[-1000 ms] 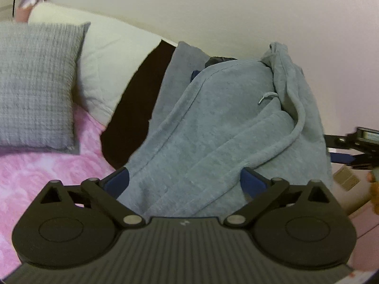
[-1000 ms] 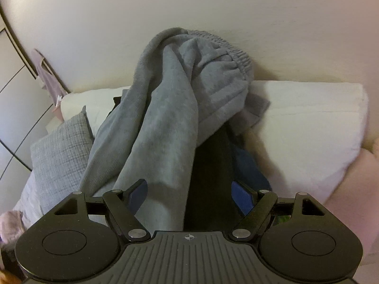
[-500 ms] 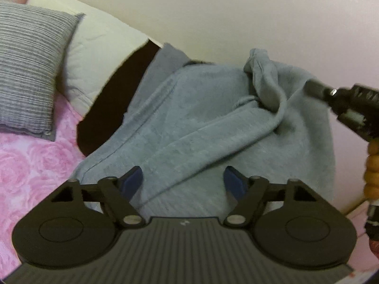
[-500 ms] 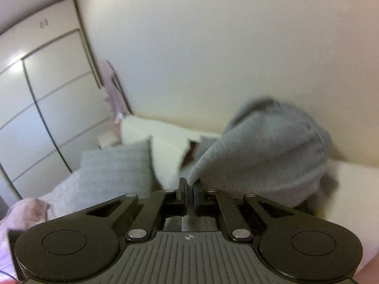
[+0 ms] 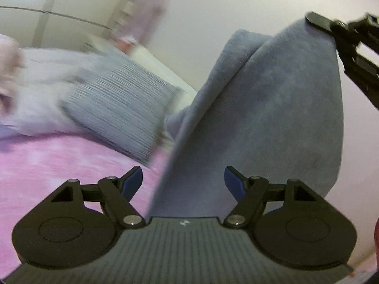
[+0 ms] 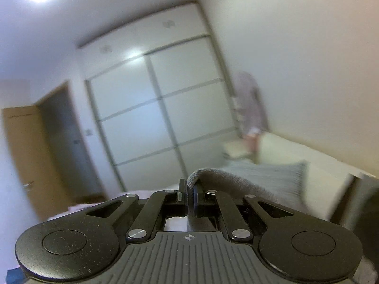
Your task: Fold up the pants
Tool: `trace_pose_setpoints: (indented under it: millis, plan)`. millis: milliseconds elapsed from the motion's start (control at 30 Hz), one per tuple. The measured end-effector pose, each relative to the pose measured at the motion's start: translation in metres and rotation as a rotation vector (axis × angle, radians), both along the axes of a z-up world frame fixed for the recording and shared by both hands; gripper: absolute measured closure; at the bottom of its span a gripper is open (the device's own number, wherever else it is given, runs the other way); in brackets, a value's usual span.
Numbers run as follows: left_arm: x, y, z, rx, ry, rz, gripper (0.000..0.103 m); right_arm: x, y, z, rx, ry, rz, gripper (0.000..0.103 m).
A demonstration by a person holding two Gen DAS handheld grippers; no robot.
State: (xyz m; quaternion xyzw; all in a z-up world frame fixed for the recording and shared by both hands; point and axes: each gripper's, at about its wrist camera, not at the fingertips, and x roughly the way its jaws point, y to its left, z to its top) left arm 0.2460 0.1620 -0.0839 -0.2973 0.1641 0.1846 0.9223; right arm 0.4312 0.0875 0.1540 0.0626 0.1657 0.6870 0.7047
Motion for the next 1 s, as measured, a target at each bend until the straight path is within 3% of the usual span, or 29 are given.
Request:
trace_pose_setpoints:
  millis: [233,333,433,500,533,567,633,733,833,1000]
  plan:
    - [-0.191,0.037,0.068,0.107,-0.041,0.292,0.031,-0.143,0.052,0.076,0.254,0.099,0.096,0.103]
    - [-0.265,0.045,0.094,0.167,-0.04,0.402,0.031,-0.195,0.053,0.097,0.366,0.092,0.101,0.103]
    - [-0.325,0.047,0.107,0.193,0.0,0.505,0.03,-0.247,0.04,0.104,0.376,0.07,0.116,0.102]
    - [-0.358,0.047,0.106,0.173,0.047,0.561,0.029,-0.271,0.033,0.086,0.248,0.085,0.18,0.1]
    - [-0.371,0.047,0.104,0.152,0.08,0.584,0.028,-0.284,0.032,0.072,0.151,0.081,0.236,0.091]
    - [-0.384,0.045,0.1,0.127,0.125,0.608,0.028,-0.299,0.033,0.049,0.007,0.058,0.311,0.072]
    - [-0.404,0.037,0.086,0.092,0.224,0.646,0.028,-0.321,0.034,-0.002,-0.246,0.008,0.42,0.058]
    - [-0.413,0.012,0.061,0.055,0.388,0.681,0.028,-0.345,0.037,-0.083,-0.563,-0.054,0.49,0.058]
    - [-0.416,-0.009,0.043,-0.005,0.474,0.69,0.028,-0.344,0.019,-0.135,-0.719,-0.03,0.511,0.058]
    - [-0.418,-0.043,0.012,-0.097,0.575,0.689,0.028,-0.299,-0.009,-0.179,-0.809,0.003,0.525,0.058]
